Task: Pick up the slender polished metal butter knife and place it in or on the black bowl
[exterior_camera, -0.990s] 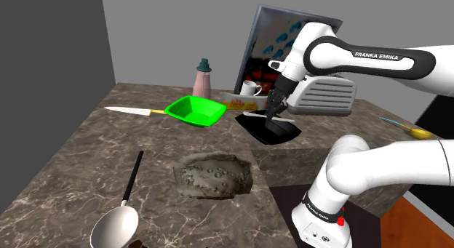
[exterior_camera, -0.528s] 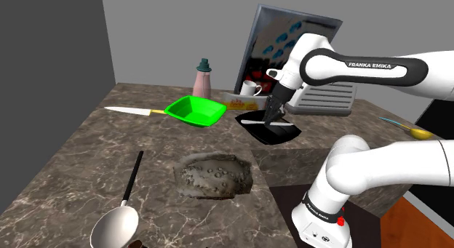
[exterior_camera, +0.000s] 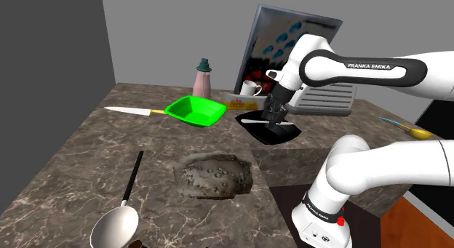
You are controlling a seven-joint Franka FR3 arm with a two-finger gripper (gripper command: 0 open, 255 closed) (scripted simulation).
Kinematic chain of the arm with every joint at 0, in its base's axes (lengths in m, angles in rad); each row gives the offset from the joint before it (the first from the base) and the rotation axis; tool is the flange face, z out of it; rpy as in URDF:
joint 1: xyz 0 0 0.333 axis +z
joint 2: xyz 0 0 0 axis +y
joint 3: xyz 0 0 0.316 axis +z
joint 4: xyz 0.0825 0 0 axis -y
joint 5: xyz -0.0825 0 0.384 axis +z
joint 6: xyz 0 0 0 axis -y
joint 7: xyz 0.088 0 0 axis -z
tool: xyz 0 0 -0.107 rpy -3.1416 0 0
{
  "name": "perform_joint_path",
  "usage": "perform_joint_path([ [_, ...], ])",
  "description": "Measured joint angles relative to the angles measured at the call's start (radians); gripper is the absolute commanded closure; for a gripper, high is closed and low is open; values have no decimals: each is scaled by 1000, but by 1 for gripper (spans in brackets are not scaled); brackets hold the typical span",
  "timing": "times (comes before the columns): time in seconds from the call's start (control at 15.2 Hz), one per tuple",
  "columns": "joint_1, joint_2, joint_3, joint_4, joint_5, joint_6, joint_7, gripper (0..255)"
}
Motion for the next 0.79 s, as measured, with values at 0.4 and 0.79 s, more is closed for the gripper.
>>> perform_joint_path([
  [0.4,1,-9,5,36,2,-45,4,0],
  [0.79,-3,-22,2,112,-1,-136,0,0],
])
